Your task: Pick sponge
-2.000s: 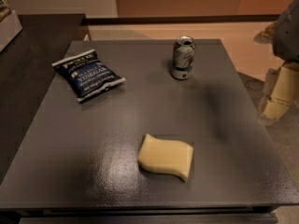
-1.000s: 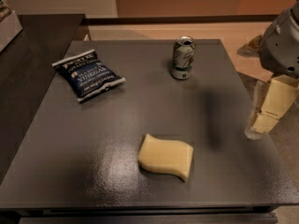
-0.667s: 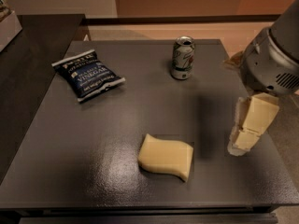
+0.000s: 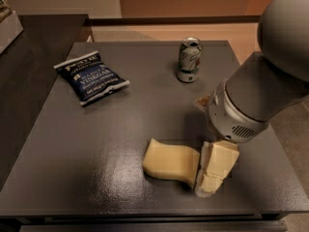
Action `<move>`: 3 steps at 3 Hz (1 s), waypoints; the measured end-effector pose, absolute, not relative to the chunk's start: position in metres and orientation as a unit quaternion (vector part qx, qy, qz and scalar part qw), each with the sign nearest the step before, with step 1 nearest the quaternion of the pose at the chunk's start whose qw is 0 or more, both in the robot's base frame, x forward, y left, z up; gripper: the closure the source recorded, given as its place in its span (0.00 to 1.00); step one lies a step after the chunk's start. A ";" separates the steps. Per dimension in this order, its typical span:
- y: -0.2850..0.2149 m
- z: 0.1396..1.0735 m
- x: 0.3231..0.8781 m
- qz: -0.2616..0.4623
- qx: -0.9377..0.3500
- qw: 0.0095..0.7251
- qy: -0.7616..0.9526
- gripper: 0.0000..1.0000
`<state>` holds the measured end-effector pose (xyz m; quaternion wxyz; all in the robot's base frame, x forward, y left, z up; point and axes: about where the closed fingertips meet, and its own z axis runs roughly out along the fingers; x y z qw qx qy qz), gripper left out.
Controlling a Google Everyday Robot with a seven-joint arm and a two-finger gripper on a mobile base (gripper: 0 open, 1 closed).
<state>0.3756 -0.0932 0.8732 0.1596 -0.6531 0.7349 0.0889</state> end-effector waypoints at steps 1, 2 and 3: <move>-0.072 0.846 0.364 0.108 -0.652 0.153 0.735 0.00; -0.057 0.831 0.355 0.120 -0.652 0.152 0.733 0.00; -0.051 0.821 0.354 0.119 -0.647 0.154 0.737 0.17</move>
Offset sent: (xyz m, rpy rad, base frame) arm -0.0297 0.0525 -0.0617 0.0595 0.0714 0.0160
